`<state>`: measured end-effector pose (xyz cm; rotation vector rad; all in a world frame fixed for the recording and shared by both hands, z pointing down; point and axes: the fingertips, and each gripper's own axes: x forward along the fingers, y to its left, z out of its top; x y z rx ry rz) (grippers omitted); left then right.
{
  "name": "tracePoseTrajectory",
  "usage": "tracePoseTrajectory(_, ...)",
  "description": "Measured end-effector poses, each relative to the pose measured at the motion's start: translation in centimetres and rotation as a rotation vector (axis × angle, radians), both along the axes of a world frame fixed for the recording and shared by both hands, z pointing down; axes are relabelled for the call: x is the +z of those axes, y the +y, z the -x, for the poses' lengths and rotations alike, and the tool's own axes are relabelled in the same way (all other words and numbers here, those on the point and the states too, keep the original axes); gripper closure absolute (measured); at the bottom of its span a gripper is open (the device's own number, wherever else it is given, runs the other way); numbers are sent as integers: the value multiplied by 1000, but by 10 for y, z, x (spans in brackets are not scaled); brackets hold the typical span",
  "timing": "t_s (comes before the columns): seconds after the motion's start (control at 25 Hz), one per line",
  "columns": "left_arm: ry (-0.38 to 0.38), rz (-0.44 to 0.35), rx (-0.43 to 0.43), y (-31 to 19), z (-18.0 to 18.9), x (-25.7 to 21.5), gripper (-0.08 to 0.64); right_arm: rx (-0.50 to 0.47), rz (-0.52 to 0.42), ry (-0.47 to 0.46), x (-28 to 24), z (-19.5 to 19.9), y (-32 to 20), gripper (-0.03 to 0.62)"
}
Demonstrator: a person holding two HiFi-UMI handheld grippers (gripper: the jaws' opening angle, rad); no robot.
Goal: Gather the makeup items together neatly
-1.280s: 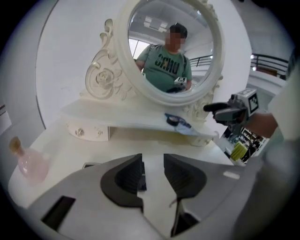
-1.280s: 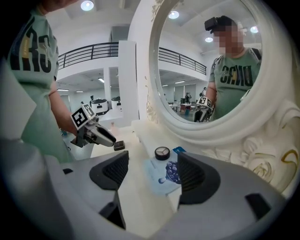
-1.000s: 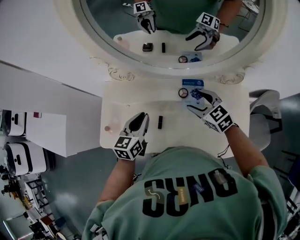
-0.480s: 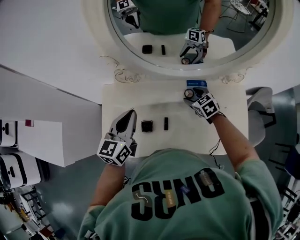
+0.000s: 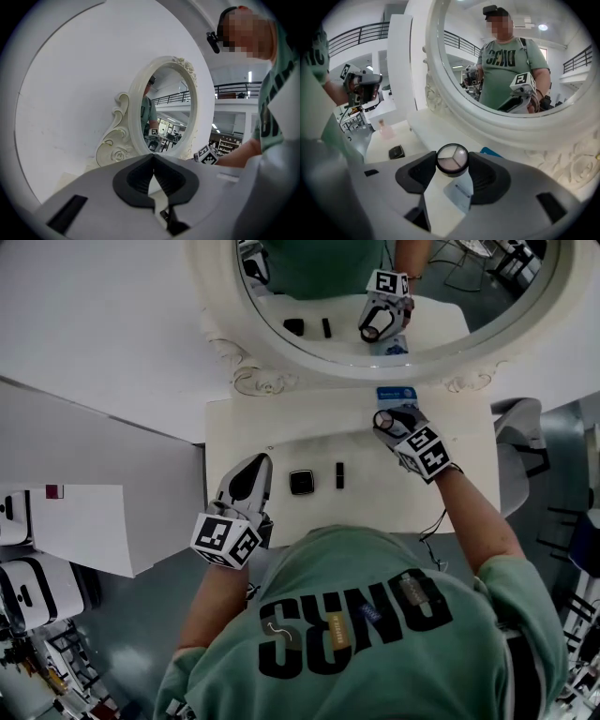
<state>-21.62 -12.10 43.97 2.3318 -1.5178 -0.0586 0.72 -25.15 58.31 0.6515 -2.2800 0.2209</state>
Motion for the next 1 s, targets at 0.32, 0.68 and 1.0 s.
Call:
tracePoseTrajectory(0.32, 15, -5, 94, 2, -10, 0, 550, 32, 54, -22, 23, -12, 83, 382)
tracePoseTrajectory(0.68, -14, 26, 140, 12, -19, 7, 551, 80, 125, 5, 100, -27, 118, 382)
tracePoseTrajectory(1.0, -35, 48, 152, 18, -25, 12, 551, 76, 155, 39, 140, -30, 128, 379)
